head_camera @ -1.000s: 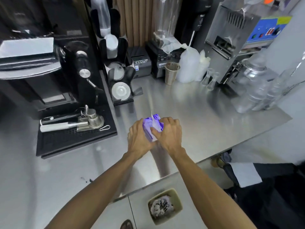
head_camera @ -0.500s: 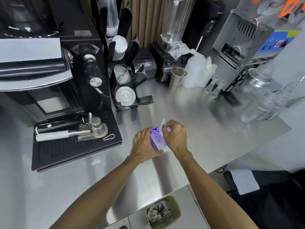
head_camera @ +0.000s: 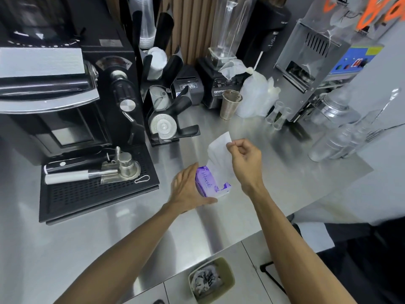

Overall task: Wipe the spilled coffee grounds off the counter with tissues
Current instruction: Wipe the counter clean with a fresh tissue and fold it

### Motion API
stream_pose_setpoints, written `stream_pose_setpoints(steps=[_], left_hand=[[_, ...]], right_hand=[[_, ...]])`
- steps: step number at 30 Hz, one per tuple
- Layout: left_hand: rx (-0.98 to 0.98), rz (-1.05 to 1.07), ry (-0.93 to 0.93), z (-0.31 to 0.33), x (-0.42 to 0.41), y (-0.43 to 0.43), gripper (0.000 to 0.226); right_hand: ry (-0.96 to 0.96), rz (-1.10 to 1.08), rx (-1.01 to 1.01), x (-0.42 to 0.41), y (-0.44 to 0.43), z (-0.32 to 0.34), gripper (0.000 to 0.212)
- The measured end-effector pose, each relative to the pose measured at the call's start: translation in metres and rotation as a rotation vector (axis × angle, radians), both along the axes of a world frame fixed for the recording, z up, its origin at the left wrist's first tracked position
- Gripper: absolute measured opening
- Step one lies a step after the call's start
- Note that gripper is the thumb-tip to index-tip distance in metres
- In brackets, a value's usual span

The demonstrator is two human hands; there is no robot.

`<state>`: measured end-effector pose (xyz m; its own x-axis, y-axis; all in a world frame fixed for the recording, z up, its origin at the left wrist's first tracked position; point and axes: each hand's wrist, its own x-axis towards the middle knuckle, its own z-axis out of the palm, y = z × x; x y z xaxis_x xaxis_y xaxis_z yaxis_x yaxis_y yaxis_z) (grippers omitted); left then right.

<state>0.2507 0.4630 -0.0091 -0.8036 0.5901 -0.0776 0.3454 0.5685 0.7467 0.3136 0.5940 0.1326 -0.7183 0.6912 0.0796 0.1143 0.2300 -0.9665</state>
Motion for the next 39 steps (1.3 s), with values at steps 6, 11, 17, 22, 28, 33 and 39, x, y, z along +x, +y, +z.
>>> stream_pose_setpoints(steps=[6,11,17,22,28,33,39], left_hand=[[0.445,-0.064,-0.432,0.058,0.015,-0.02,0.102],[0.757,-0.064,-0.792,0.07,0.023,-0.052,0.089],[1.028,0.16,-0.98,0.082,0.041,-0.1,0.081],[0.893,0.453,-0.829,0.078,0.061,-0.136,0.04],[0.686,0.691,-0.615,0.07,0.085,-0.173,0.022],[0.538,0.74,-0.543,0.063,0.095,-0.198,0.025],[0.649,0.784,-0.651,0.061,0.092,-0.22,0.023]], right_hand=[[0.038,0.17,-0.343,0.019,-0.006,0.008,0.011],[0.0,0.326,-0.504,0.027,-0.012,0.003,0.014],[-0.123,0.458,-0.43,0.034,-0.02,-0.019,0.019],[-0.197,0.545,-0.375,0.038,-0.036,-0.036,0.011],[-0.295,0.663,-0.364,0.036,-0.057,-0.053,0.034],[-0.321,0.708,-0.597,0.029,-0.077,-0.062,0.027],[-0.335,0.751,-0.483,0.026,-0.097,-0.074,0.018]])
